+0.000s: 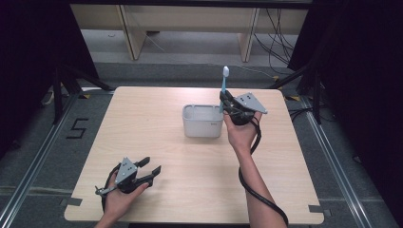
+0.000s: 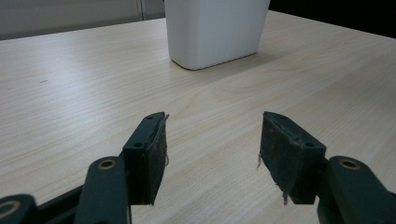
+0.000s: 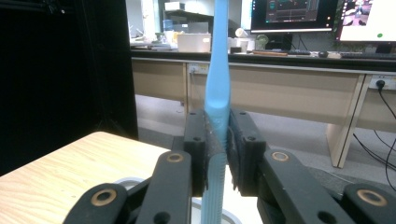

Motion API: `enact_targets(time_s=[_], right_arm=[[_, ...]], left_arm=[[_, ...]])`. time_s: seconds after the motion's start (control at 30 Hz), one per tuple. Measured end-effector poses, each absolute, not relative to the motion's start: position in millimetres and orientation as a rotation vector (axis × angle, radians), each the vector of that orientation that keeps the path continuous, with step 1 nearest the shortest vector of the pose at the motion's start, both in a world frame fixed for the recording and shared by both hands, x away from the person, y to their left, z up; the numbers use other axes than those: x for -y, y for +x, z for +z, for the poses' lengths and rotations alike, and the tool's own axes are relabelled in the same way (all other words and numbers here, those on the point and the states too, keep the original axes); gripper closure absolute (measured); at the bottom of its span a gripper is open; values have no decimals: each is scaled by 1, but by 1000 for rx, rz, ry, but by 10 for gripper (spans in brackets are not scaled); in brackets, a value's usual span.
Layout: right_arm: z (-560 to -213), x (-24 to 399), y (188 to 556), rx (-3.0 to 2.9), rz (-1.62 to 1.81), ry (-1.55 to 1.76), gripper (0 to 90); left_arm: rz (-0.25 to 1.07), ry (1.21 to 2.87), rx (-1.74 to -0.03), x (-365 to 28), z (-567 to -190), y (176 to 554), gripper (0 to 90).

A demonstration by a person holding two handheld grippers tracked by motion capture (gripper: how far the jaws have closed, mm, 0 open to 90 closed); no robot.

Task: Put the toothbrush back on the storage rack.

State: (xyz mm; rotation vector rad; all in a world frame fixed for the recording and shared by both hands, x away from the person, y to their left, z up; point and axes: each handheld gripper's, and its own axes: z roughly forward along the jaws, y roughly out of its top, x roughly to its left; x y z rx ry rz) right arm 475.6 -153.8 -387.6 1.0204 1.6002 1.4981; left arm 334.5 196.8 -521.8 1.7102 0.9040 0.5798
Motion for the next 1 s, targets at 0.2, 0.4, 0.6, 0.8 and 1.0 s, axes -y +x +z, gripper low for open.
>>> enact_targets(time_s=[0.2,0.4,0.6,0.8,1.0], right_arm=[[-389,151,478,-1595,1487,1046,792],[-393,149,481,-1618,1486,1055,792],[-398,147,484,-1625,1480,1059,791],[-402,146,486,-1658,1462,1061,791],[-405,147,487,-1665,1447,1080,791]], left_arm=[[579,1712,-904,-197,-522,335,407],[579,1713,-902,-197,-522,335,407],[577,1709,-901,-197,-522,334,407],[578,1713,-899,-197,-522,334,407],[577,1712,-900,-197,-522,334,407]])
